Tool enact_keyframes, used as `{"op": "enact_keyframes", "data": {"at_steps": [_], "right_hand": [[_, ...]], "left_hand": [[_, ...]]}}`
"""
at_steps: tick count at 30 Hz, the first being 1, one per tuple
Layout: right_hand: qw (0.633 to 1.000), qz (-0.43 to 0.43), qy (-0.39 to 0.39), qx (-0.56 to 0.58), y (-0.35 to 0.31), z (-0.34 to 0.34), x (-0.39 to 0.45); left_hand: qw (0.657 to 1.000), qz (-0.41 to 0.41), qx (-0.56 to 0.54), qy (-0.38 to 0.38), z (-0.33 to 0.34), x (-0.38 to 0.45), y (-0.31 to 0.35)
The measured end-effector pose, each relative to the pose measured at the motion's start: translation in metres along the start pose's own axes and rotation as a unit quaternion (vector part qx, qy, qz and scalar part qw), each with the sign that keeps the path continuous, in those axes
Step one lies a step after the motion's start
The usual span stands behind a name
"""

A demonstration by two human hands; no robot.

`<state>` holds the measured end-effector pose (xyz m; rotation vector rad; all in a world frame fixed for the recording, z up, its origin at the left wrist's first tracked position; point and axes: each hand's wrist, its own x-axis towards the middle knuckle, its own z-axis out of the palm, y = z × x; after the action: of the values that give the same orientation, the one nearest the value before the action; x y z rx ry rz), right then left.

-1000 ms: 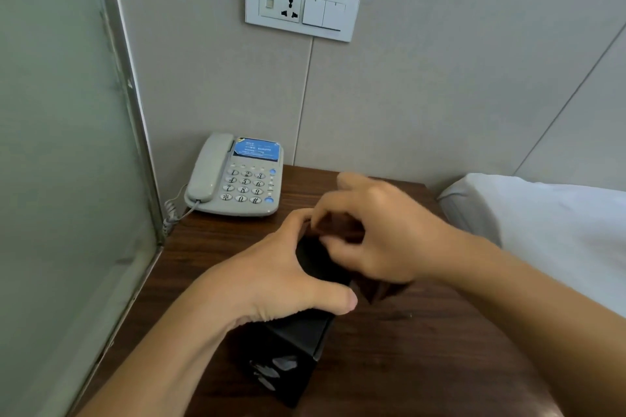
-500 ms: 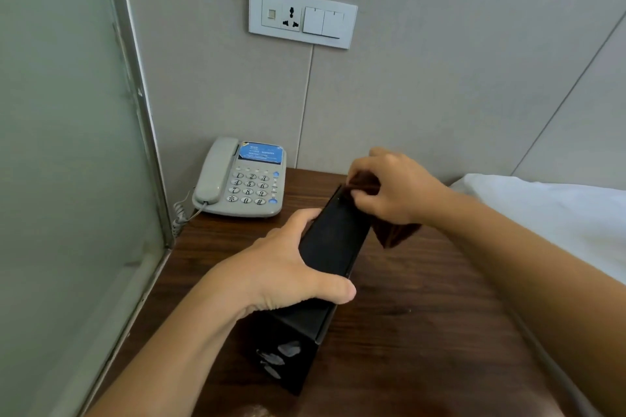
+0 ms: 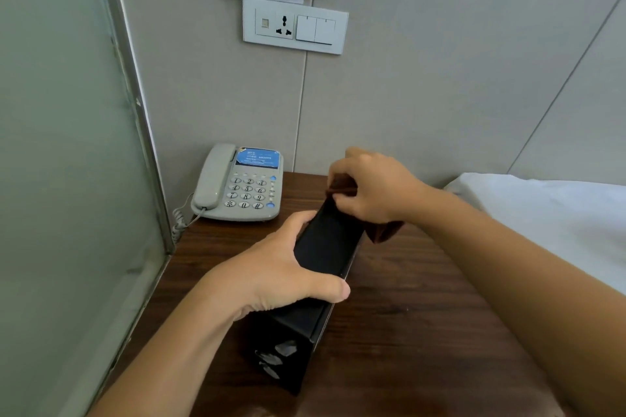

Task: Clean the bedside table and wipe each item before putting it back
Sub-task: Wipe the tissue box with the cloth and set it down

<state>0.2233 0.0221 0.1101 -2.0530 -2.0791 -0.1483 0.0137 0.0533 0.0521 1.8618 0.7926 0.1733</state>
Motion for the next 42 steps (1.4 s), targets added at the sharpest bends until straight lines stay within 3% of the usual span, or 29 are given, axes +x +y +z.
{"op": "enact_keyframes", "data": {"at_steps": [3,8,11,18,25,29,37,42], "right_hand": [[0.996,-0.074,-0.022,0.032,-0.019,0.005,-0.020],[0.999,0.050,0.004,0.010,0.034,0.001,0.009],[0.998,0.059,0.014,-0.015,0.027,0.007,0.007],[0.995,-0.071,-0.039,0.053,-0.031,-0.008,-0.064],[0.998,0.061,0.017,0.005,0.022,0.003,-0.001],[0.994,0.093,0.036,-0.050,0.027,0.016,0.010],[0.989,0.114,0.063,0.064,0.043,0.003,-0.024],[0.959,0.146,0.161,0.181,0.048,-0.014,-0.064]], "left_hand": [[1.000,0.003,-0.006,0.000,0.000,0.000,0.000],[1.000,-0.003,-0.002,-0.010,-0.001,0.000,0.002],[1.000,-0.004,-0.004,-0.011,-0.002,0.000,0.002],[1.000,0.008,-0.015,0.009,-0.001,0.004,-0.002],[1.000,0.014,-0.004,0.011,0.000,-0.002,0.000],[1.000,0.017,-0.003,0.012,0.000,-0.005,0.003],[0.999,0.031,0.028,0.032,0.003,-0.006,0.009],[0.995,0.066,0.077,-0.007,-0.002,-0.011,0.017]]}}
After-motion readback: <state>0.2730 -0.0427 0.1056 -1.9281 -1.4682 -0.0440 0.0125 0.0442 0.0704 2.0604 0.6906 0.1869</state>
